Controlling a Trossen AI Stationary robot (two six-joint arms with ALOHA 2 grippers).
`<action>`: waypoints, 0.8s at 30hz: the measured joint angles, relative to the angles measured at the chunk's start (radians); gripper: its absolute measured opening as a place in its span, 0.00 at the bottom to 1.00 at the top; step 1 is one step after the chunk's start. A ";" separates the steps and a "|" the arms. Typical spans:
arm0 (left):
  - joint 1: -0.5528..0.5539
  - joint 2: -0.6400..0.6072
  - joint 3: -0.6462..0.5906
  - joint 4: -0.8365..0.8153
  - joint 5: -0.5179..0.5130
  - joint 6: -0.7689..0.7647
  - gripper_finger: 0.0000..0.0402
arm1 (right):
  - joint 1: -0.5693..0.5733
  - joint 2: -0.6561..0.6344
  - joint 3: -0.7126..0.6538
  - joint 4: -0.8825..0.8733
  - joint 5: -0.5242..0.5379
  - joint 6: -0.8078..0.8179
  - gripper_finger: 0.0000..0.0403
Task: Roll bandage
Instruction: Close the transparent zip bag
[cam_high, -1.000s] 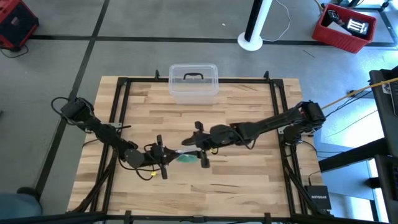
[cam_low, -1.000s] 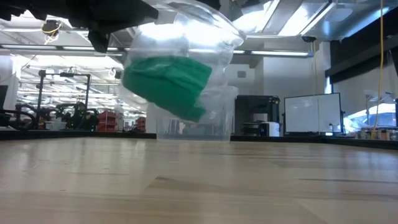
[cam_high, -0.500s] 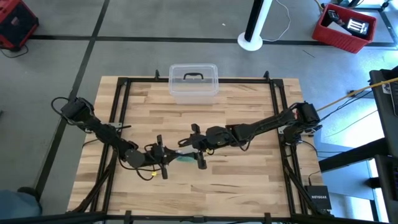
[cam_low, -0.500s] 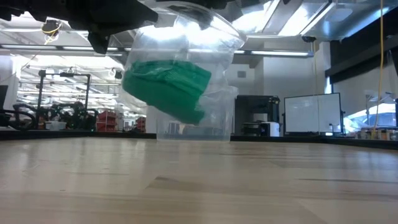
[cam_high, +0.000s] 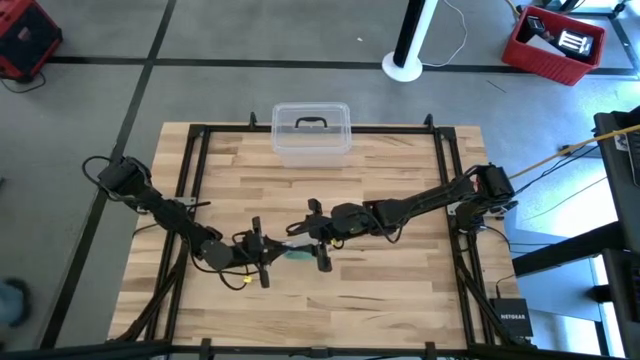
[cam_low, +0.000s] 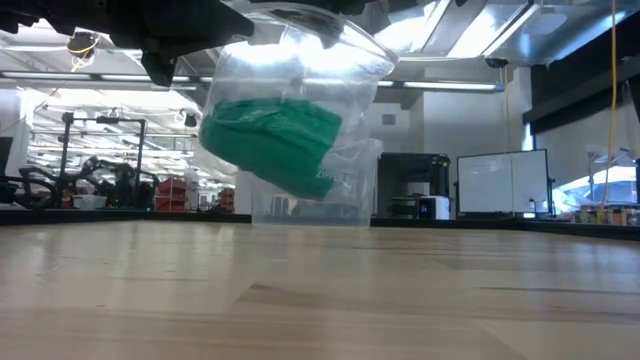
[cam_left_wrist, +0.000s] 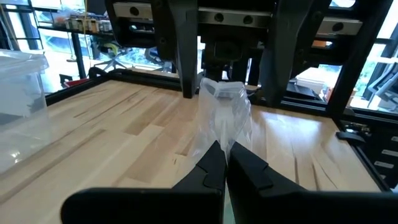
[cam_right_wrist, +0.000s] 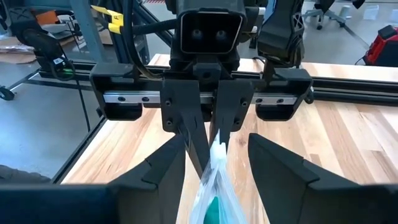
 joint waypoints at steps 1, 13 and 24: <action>0.000 0.000 0.000 0.000 0.000 0.000 0.00 | 0.000 0.000 0.000 0.001 0.000 0.000 0.44; -0.019 0.000 0.000 -0.001 0.020 -0.001 0.00 | 0.000 0.000 0.000 0.004 0.000 0.000 0.44; -0.019 0.000 0.000 -0.002 0.020 -0.007 0.00 | 0.000 0.000 0.000 0.001 0.000 0.046 0.47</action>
